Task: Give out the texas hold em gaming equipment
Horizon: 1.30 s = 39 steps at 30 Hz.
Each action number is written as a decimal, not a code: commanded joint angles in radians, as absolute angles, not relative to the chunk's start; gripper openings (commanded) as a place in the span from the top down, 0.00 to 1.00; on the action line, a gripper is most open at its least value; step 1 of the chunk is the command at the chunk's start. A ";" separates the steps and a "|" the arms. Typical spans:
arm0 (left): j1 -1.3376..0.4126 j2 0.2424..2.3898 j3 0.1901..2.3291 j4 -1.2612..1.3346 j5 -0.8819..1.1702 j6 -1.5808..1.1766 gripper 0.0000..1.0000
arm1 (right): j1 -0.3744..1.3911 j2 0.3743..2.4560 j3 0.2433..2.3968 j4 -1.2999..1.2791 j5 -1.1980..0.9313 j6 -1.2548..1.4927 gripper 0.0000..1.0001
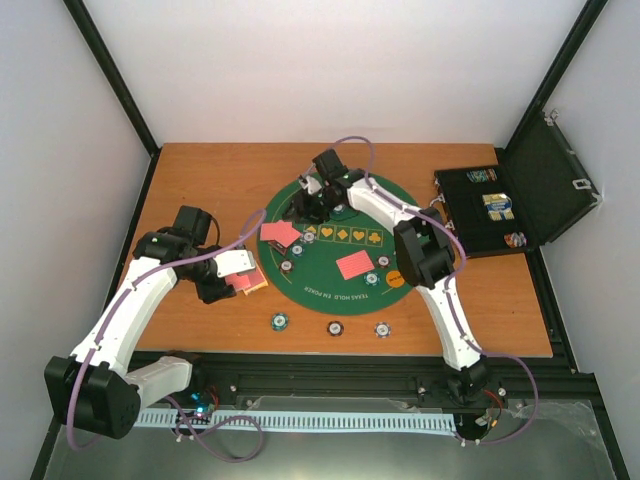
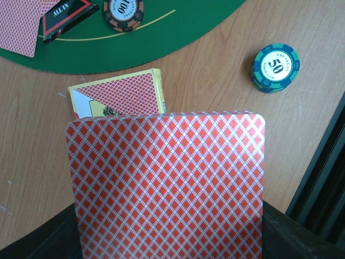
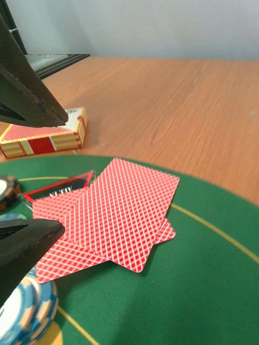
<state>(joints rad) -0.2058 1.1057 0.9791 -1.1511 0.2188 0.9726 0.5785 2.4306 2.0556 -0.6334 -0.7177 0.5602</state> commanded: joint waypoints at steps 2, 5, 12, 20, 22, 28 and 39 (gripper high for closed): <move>-0.202 1.087 1.011 -1.158 0.242 0.970 0.99 | 0.554 2.320 2.046 -0.686 -0.677 0.523 0.52; -0.202 1.086 1.013 -1.157 0.241 0.968 0.99 | 0.559 2.243 1.968 -0.647 -0.678 0.540 0.49; -0.202 1.093 1.017 -1.151 0.248 0.966 0.99 | 0.653 1.950 1.536 -0.303 -0.726 0.688 0.35; -0.202 1.111 1.024 -1.150 0.259 0.960 0.99 | 0.813 1.744 1.174 0.035 -0.682 0.871 0.29; -0.202 1.111 1.031 -1.152 0.263 0.956 0.99 | 0.846 1.735 1.146 0.067 -0.673 0.888 0.28; -0.202 1.109 1.041 -1.161 0.264 0.954 0.99 | 0.915 1.748 1.112 0.192 -0.667 0.954 0.28; -0.202 1.098 1.045 -1.169 0.259 0.961 0.99 | 0.962 1.849 1.149 0.335 -0.705 1.031 0.27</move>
